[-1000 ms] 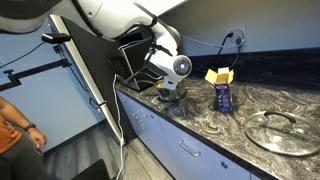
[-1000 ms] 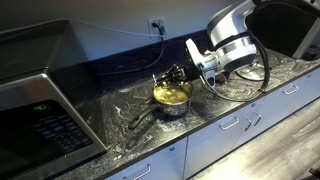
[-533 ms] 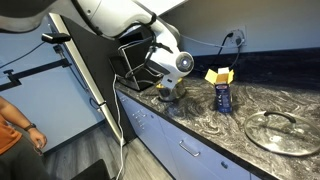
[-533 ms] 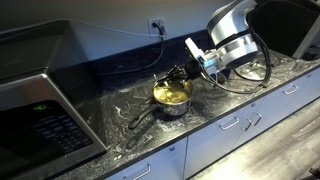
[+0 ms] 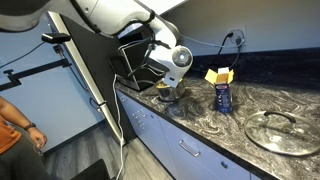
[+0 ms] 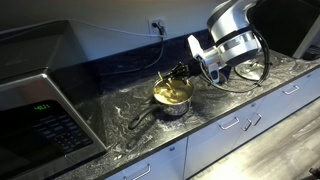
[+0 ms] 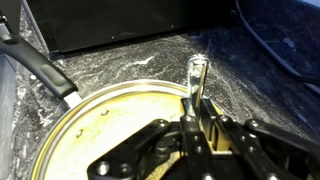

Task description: Use the silver fork to stir the contents in the silver pot on the left.

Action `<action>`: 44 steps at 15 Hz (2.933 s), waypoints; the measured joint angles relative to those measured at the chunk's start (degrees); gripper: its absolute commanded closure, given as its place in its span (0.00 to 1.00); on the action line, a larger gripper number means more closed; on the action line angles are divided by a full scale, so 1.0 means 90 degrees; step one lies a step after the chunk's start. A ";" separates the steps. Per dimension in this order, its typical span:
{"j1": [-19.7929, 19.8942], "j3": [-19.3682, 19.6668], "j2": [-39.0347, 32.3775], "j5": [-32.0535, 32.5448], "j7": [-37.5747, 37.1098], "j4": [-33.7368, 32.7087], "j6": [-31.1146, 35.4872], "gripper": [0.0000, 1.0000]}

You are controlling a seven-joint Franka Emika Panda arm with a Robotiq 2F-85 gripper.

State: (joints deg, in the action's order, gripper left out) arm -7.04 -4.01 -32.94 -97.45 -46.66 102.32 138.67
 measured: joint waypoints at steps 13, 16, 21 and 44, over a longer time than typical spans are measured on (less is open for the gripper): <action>0.0479 -0.0020 -0.0139 0.0061 0.0016 -0.0023 -0.2275 0.96; 0.0480 0.0023 -0.0246 0.0392 -0.0137 -0.0016 -0.2436 0.96; 0.0429 0.0100 -0.0196 0.0754 -0.0114 -0.0007 -0.2425 0.96; 0.0422 0.0171 0.2378 0.3256 0.3394 0.1749 -0.2998 0.96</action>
State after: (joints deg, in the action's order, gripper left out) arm -3.24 -2.47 -11.54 -68.14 -16.12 118.06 111.68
